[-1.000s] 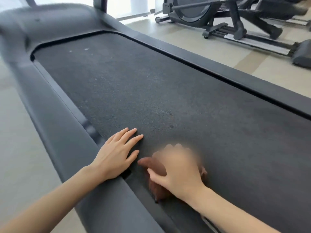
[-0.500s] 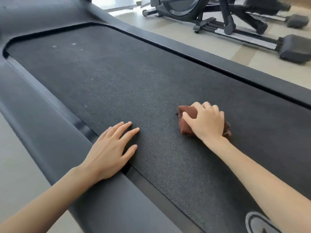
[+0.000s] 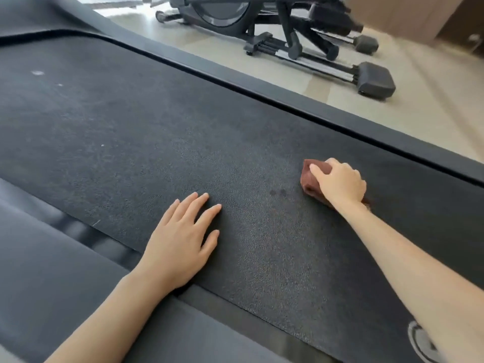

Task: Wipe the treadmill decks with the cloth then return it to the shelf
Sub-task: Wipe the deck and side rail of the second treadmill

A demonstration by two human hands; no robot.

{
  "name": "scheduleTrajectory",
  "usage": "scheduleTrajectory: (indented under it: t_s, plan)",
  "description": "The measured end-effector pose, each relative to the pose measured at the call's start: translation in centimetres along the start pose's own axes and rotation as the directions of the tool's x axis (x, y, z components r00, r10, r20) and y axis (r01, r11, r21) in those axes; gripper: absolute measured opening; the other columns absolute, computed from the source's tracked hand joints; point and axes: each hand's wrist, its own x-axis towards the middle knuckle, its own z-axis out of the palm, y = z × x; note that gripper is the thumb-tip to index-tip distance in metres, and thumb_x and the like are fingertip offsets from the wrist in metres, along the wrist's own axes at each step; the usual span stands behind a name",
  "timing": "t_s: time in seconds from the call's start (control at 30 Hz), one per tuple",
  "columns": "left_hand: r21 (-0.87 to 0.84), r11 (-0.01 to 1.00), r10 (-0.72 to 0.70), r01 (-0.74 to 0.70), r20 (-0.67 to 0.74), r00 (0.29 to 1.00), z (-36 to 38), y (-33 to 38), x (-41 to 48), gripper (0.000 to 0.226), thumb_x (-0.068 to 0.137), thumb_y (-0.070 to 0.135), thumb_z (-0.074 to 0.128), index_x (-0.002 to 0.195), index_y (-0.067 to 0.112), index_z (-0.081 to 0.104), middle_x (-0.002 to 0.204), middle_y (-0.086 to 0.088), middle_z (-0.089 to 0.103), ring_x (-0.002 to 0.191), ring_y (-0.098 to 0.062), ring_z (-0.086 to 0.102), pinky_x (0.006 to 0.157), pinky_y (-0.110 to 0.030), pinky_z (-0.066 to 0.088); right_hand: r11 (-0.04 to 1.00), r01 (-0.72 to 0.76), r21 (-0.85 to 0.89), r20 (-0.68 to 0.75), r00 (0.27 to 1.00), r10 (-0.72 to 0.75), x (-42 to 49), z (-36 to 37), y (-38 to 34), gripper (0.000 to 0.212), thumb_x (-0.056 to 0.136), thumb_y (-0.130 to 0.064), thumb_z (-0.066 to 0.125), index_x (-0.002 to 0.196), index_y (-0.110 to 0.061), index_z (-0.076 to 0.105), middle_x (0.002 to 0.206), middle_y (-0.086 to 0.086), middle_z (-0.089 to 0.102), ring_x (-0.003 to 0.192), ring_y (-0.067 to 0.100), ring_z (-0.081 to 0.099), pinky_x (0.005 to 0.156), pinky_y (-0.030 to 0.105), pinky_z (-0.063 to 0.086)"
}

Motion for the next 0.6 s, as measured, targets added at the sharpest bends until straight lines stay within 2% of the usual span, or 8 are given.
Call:
scheduleTrajectory:
  t_s: [0.03,0.1,0.23,0.33,0.4,0.47,0.6]
  plan:
    - [-0.014,1.000,0.008,-0.008,-0.005,1.000,0.0,-0.3,0.0,0.065,0.087,0.051,0.013,0.141,0.026,0.038,0.151,-0.001,0.030,0.142,-0.019,0.018,0.116,-0.034,0.005,0.997,-0.073,-0.011,-0.021,0.997,0.073,0.2,0.6,-1.1,0.048,0.090,-0.059,0.042,0.119,-0.024,0.057,0.121,0.014,0.058,0.113,0.039,0.049,0.094,0.047,0.037]
    - [-0.035,0.999,0.036,-0.037,-0.014,0.999,0.1,-1.2,0.1,0.057,0.091,0.048,0.019,0.143,0.029,0.033,0.153,0.003,0.024,0.143,-0.014,0.012,0.115,-0.029,-0.001,0.996,-0.080,-0.025,-0.055,0.995,0.078,-0.9,1.3,-3.7,0.048,0.089,-0.059,0.042,0.118,-0.024,0.057,0.120,0.013,0.058,0.112,0.038,0.049,0.093,0.046,0.036]
    - [-0.077,0.995,0.061,-0.064,-0.033,0.998,-0.1,-2.7,0.0,0.046,0.095,0.036,0.041,0.140,0.026,0.038,0.151,0.002,0.029,0.143,-0.017,0.016,0.115,-0.030,0.005,0.982,0.188,0.024,-0.020,0.982,-0.187,-7.7,0.3,-7.9,0.039,0.085,-0.060,0.046,0.105,-0.029,0.061,0.106,0.003,0.061,0.101,0.030,0.051,0.084,0.039,0.037]
    - [-0.135,0.991,0.013,-0.018,-0.033,0.999,-0.6,-2.5,-0.2,0.045,0.092,0.028,0.050,0.137,0.020,0.045,0.149,-0.004,0.035,0.141,-0.023,0.021,0.115,-0.037,0.013,0.890,0.431,0.148,-0.008,0.900,-0.435,-15.7,-1.8,-8.9,0.035,0.080,-0.060,0.048,0.093,-0.031,0.062,0.088,-0.006,0.057,0.084,0.021,0.051,0.074,0.036,0.038]
    - [-0.144,0.990,0.003,-0.007,-0.024,1.000,-0.8,-2.2,-0.4,0.046,0.092,0.027,0.050,0.137,0.019,0.045,0.150,-0.005,0.033,0.142,-0.024,0.020,0.116,-0.038,0.011,0.829,0.531,0.175,0.010,0.841,-0.540,-19.3,-3.2,-7.8,0.033,0.078,-0.060,0.048,0.089,-0.033,0.063,0.082,-0.009,0.054,0.078,0.017,0.049,0.069,0.033,0.039]
    - [-0.132,0.991,0.004,-0.008,-0.030,1.000,-0.8,-2.0,-0.7,0.047,0.094,0.028,0.046,0.139,0.020,0.041,0.151,-0.004,0.029,0.143,-0.022,0.016,0.117,-0.037,0.009,0.818,0.556,0.150,0.014,0.826,-0.564,-19.7,-3.7,-6.1,0.032,0.076,-0.060,0.049,0.086,-0.033,0.064,0.079,-0.010,0.054,0.076,0.015,0.050,0.068,0.031,0.040]
    - [-0.121,0.992,0.016,-0.021,-0.040,0.999,-0.6,-2.0,-1.1,0.047,0.094,0.031,0.043,0.140,0.021,0.039,0.152,-0.003,0.028,0.143,-0.021,0.014,0.116,-0.036,0.006,0.886,0.450,0.109,-0.009,0.892,-0.452,-14.6,-2.8,-4.9,0.033,0.079,-0.058,0.051,0.088,-0.029,0.065,0.083,-0.007,0.058,0.083,0.018,0.053,0.073,0.034,0.043]
